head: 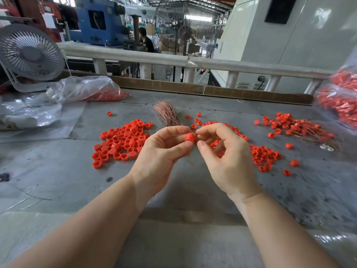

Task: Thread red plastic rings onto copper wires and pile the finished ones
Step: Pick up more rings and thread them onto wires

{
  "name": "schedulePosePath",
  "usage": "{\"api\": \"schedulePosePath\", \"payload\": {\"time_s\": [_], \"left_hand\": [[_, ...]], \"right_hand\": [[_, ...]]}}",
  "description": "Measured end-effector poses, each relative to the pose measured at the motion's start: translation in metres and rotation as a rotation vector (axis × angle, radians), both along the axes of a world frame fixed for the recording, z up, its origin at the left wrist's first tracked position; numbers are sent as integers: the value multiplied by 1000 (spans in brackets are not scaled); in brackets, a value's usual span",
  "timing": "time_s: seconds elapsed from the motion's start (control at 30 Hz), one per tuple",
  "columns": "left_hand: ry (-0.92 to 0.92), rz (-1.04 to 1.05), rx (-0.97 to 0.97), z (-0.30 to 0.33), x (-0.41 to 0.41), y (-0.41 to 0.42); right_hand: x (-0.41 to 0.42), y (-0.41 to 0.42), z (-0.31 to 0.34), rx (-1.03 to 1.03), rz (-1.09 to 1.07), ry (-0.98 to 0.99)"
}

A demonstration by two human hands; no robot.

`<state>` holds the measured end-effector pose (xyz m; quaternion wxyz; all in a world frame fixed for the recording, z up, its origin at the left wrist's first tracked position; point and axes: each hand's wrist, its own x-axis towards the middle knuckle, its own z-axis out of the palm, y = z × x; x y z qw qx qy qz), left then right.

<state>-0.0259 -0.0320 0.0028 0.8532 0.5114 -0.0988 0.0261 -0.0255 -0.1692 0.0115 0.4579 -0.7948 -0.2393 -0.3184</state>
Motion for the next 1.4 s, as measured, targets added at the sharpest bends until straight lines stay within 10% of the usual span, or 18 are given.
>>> {"api": "schedulePosePath", "payload": {"time_s": [1.4], "left_hand": [[2, 26, 99, 3, -3, -2]], "right_hand": [[-3, 0, 7, 183, 166, 197]]}}
